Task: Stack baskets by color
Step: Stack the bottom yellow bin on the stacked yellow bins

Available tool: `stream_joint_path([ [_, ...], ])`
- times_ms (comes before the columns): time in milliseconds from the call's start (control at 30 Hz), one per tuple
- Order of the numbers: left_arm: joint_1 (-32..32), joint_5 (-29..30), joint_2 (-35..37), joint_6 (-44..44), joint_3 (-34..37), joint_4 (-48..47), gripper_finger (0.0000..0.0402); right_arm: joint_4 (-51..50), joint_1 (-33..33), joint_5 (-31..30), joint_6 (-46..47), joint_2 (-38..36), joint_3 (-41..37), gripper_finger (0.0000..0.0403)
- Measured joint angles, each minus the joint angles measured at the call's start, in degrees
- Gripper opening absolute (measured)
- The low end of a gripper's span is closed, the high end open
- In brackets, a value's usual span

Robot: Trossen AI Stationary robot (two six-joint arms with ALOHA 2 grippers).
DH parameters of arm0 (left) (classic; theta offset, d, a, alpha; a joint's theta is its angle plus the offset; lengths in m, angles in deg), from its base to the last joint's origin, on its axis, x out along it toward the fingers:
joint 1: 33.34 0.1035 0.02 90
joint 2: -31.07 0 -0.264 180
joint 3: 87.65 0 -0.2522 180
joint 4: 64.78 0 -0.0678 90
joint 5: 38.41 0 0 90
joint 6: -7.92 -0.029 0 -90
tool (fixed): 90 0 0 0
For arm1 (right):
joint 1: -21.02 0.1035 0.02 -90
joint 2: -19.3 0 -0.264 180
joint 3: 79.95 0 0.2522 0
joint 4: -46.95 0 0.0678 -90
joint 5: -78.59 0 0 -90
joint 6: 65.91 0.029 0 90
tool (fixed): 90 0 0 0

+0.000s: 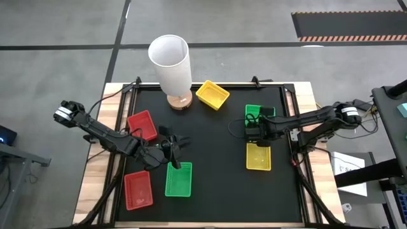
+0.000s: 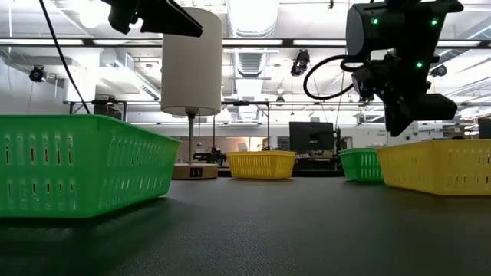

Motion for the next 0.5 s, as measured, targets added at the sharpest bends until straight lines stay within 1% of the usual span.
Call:
stream_joint_path([
  [100, 0.0, 0.0, 0.0, 0.0, 0.0, 0.0, 0.0093, -0.4, 0.0, 0.9, 1.4, -0.9, 0.9, 0.0098],
  [233, 0.0, 0.0, 0.0, 0.1, 0.2, 0.0, 0.0093, -0.4, 0.0, 5.1, 3.5, -2.0, 2.8, 0.0112],
  [367, 0.0, 0.0, 0.0, 0.1, 0.4, 0.0, 0.0093, -0.4, 0.0, 11.0, 6.9, -2.4, 5.5, 0.0112],
  [500, 0.0, 0.0, 0.0, 0.3, 0.4, 0.0, 0.0093, -0.4, 0.0, 16.0, 10.7, -2.3, 8.8, 0.0102],
])
